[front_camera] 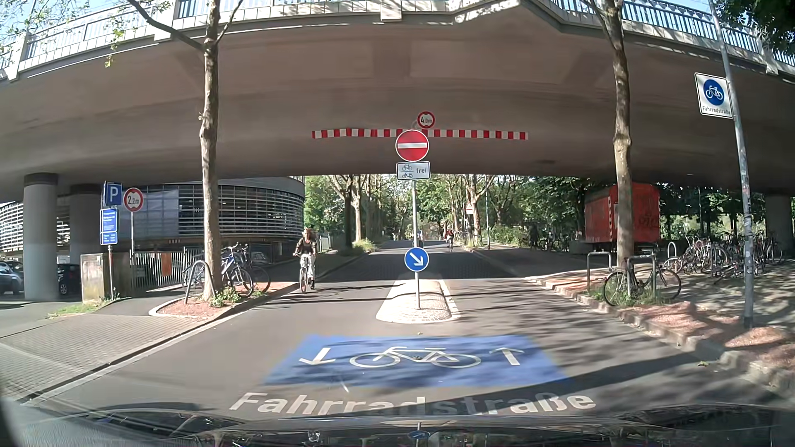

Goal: Follow the waypoints while adhering to traffic rules and regulations

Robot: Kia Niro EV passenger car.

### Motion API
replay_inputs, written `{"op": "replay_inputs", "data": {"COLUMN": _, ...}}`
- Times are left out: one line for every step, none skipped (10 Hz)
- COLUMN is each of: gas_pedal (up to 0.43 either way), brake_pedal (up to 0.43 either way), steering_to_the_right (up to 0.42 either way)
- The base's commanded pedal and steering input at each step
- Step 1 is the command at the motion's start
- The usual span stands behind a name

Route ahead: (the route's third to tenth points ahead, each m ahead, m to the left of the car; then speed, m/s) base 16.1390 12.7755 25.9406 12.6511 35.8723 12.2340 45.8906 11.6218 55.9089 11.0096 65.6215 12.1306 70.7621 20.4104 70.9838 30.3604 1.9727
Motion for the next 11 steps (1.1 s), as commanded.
{"op": "replay_inputs", "data": {"gas_pedal": 0.000, "brake_pedal": 0.152, "steering_to_the_right": 0.011}}
{"op": "replay_inputs", "data": {"gas_pedal": 0.000, "brake_pedal": 0.152, "steering_to_the_right": 0.010}}
{"op": "replay_inputs", "data": {"gas_pedal": 0.000, "brake_pedal": 0.146, "steering_to_the_right": 0.009}}
{"op": "replay_inputs", "data": {"gas_pedal": 0.000, "brake_pedal": 0.134, "steering_to_the_right": 0.009}}
{"op": "replay_inputs", "data": {"gas_pedal": 0.000, "brake_pedal": 0.134, "steering_to_the_right": 0.008}}
{"op": "replay_inputs", "data": {"gas_pedal": 0.000, "brake_pedal": 0.134, "steering_to_the_right": 0.005}}
{"op": "replay_inputs", "data": {"gas_pedal": 0.000, "brake_pedal": 0.134, "steering_to_the_right": 0.002}}
{"op": "replay_inputs", "data": {"gas_pedal": 0.000, "brake_pedal": 0.134, "steering_to_the_right": -0.009}}
{"op": "replay_inputs", "data": {"gas_pedal": 0.000, "brake_pedal": 0.116, "steering_to_the_right": -0.025}}
{"op": "replay_inputs", "data": {"gas_pedal": 0.000, "brake_pedal": 0.030, "steering_to_the_right": -0.055}}
{"op": "replay_inputs", "data": {"gas_pedal": 0.000, "brake_pedal": 0.000, "steering_to_the_right": -0.093}}
